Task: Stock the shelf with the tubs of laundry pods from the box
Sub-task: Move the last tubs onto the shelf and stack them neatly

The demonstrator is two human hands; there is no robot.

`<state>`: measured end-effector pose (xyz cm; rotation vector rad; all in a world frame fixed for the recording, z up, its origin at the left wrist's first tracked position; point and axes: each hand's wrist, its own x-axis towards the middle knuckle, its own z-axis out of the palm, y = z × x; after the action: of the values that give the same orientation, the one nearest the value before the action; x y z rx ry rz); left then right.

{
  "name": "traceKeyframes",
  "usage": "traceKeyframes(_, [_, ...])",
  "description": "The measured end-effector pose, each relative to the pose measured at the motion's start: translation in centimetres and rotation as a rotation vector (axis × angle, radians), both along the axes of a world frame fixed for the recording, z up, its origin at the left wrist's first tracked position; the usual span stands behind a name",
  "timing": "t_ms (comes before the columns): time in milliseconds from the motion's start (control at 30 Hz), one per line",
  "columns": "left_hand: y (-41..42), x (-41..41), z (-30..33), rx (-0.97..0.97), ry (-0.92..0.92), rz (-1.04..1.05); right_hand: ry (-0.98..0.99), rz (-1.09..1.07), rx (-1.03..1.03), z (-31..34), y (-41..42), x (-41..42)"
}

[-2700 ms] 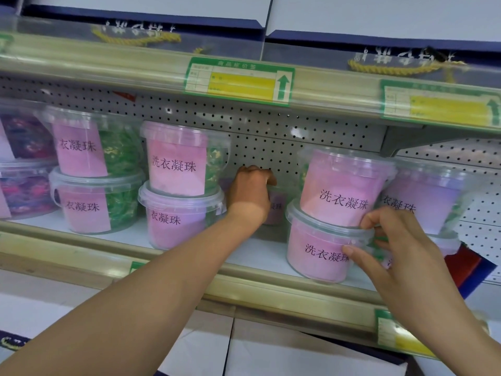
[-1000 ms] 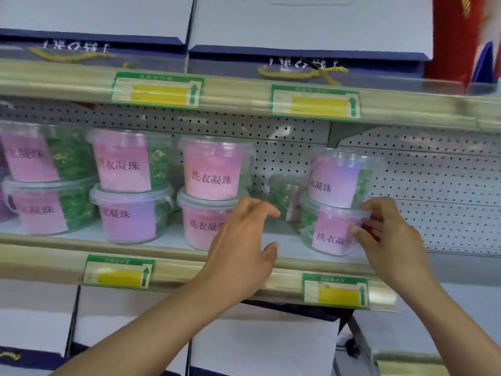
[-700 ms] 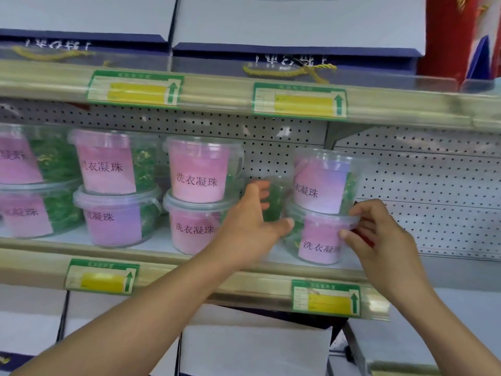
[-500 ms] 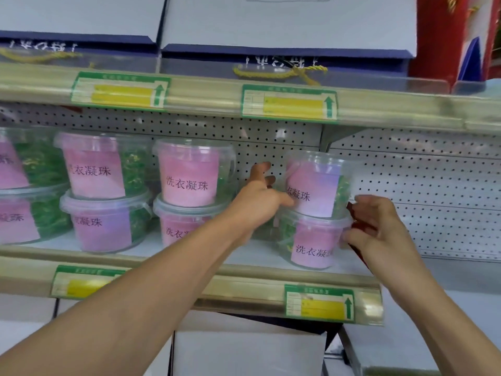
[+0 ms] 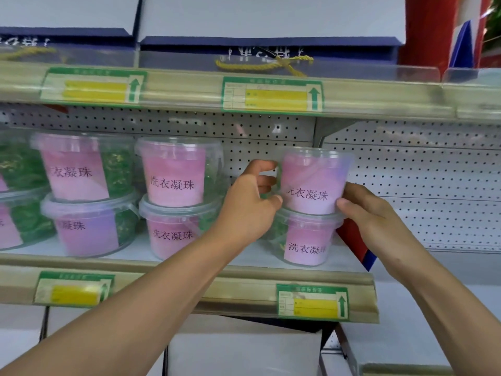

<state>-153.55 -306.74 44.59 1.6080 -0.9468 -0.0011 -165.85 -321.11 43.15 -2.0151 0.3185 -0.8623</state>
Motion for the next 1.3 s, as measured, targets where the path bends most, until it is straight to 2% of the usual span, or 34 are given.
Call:
traceKeyframes(333, [0.0, 0.2, -0.9, 0.092, -0.023, 0.039, -0.046, -0.053, 0.035, -1.1, -0.9, 0.5])
traceKeyframes(500, [-0.2, 0.1, -1.2, 0.022, 0.002, 0.002, -0.011, -0.055, 0.012, -1.4, -1.3, -0.3])
traceKeyframes(833, [0.1, 0.3, -1.6, -0.030, -0.133, 0.115, -0.006, -0.069, 0.067, -0.9, -1.5, 0.7])
traceKeyframes(1167, [-0.4, 0.0, -2.3, -0.013, 0.048, -0.025, -0.048, -0.091, 0.133, -0.7, -0.6, -0.5])
traceKeyframes(1300, [-0.6, 0.3, -2.2, -0.017, 0.130, -0.111, -0.020, -0.177, 0.049, -1.5, -0.3, -1.4])
